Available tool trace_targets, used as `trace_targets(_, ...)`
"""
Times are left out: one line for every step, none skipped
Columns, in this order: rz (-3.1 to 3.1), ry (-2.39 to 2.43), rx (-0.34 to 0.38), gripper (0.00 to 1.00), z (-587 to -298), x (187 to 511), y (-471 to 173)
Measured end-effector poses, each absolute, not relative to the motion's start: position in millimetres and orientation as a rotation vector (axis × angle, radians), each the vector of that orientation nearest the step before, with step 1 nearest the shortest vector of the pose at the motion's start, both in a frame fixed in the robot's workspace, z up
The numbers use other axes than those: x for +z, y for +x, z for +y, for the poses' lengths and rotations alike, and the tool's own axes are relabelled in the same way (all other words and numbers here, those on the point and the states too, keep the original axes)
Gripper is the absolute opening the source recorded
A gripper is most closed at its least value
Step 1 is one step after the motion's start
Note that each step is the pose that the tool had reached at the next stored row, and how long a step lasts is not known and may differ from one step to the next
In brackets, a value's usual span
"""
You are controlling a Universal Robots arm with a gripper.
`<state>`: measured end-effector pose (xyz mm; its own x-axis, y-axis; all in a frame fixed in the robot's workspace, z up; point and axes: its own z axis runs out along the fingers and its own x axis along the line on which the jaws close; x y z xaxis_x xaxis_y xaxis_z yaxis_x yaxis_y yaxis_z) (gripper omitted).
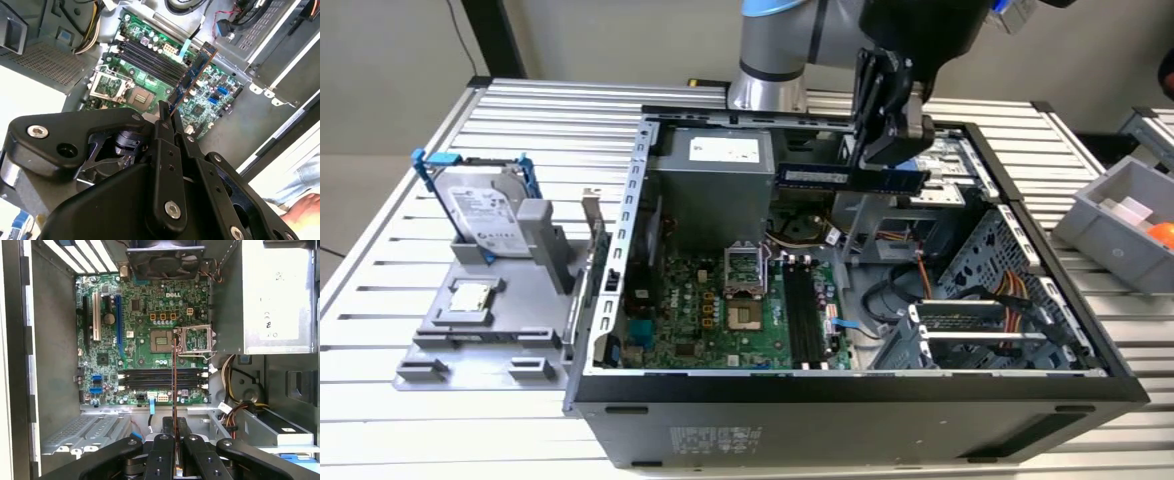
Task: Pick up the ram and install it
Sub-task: 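Pick up the ram and move it above insertion slot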
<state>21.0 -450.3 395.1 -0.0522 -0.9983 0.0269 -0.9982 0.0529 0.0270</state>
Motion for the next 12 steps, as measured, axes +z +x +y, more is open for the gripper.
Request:
trace_targets(-2.252,2.135,-0.002,0.00,-449.9,395.1,21.0)
trace_targets(-2.253,2.134,-0.002,0.00,-449.6,395.1,21.0)
trace_targets(-2.254,2.133,-0.002,0.00,-449.3,395.1,21.0)
trace_targets(-2.255,2.132,-0.002,0.00,-449.0,395.1,21.0)
trace_targets(-2.256,2.131,-0.002,0.00,-448.6,395.1,21.0)
trace_targets(-2.256,2.131,-0.002,0.00,-448.1,395.1,21.0)
trace_targets(-2.257,2.130,-0.002,0.00,-447.8,395.1,21.0)
trace_targets(-2.257,2.130,-0.002,0.00,-447.6,395.1,21.0)
trace_targets(-2.257,2.130,-0.002,0.00,-447.6,395.1,21.0)
trace_targets(-2.257,2.130,-0.002,0.00,-447.5,395.2,21.0)
trace_targets(-2.257,2.130,-0.002,0.00,-447.4,395.1,21.0)
trace_targets(-2.257,2.130,-0.002,0.00,-447.4,395.2,21.0)
